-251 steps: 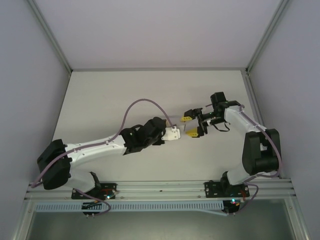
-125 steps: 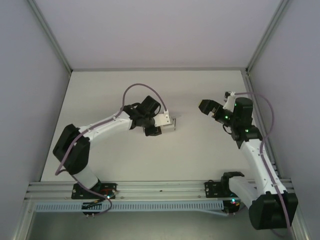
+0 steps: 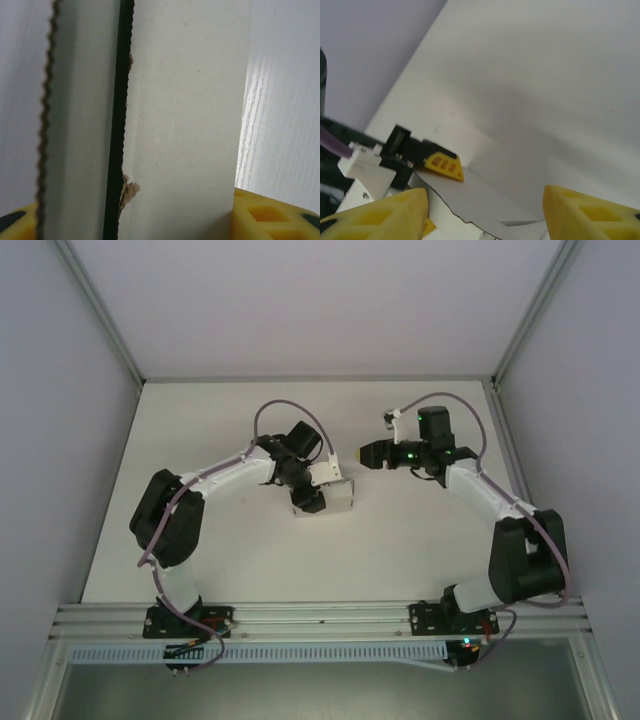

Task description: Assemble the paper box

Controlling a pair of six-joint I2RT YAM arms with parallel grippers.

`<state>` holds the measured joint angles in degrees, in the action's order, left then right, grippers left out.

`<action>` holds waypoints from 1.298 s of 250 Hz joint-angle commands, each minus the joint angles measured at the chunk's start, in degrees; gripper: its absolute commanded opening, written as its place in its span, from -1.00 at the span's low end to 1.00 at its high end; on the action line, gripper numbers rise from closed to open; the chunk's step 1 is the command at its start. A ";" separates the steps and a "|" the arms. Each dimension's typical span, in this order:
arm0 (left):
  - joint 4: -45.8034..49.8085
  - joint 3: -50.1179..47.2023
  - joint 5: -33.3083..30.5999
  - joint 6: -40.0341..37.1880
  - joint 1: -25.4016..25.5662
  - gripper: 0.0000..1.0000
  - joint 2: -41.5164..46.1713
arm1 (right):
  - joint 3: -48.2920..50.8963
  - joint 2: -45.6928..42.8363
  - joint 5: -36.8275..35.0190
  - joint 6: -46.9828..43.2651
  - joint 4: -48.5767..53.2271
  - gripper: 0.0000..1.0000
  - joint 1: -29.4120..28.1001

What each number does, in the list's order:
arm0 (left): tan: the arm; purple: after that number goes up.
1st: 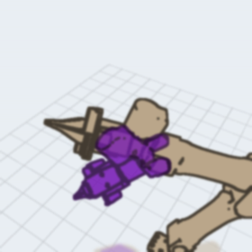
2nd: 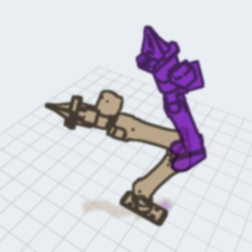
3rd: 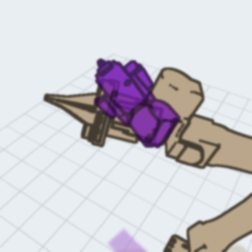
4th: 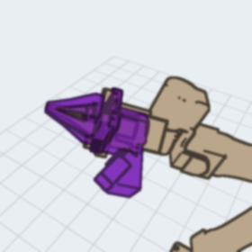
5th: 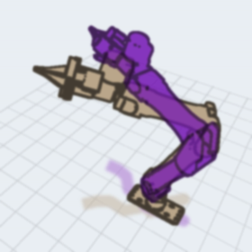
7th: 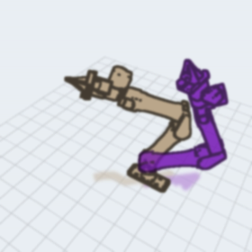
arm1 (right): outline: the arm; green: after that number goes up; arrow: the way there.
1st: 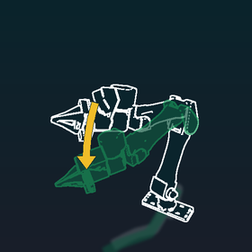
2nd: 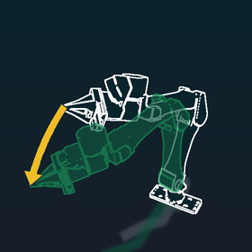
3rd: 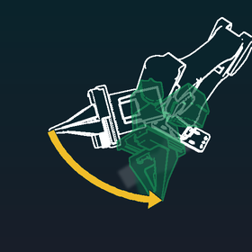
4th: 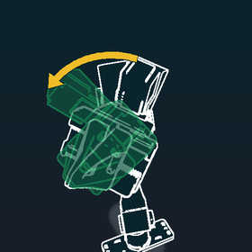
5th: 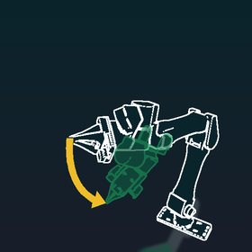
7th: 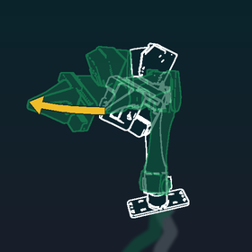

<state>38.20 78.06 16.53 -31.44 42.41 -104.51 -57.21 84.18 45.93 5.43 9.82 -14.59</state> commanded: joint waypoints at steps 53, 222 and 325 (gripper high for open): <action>1.88 0.13 1.75 0.56 -0.27 0.12 -1.82 | -5.23 4.20 -1.00 -29.47 20.74 0.08 -3.01; 1.33 0.18 0.89 1.24 -0.55 0.15 -1.83 | -9.97 8.01 -14.00 -28.85 21.61 -0.84 -8.46; -1.68 -0.15 -4.04 8.44 -0.90 0.04 -2.96 | -7.42 3.57 -14.48 8.23 18.05 -1.00 -10.43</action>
<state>36.91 78.06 15.75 -27.20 42.19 -104.97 -67.05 90.78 28.25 -3.14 31.11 -24.23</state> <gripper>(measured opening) 0.525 0.050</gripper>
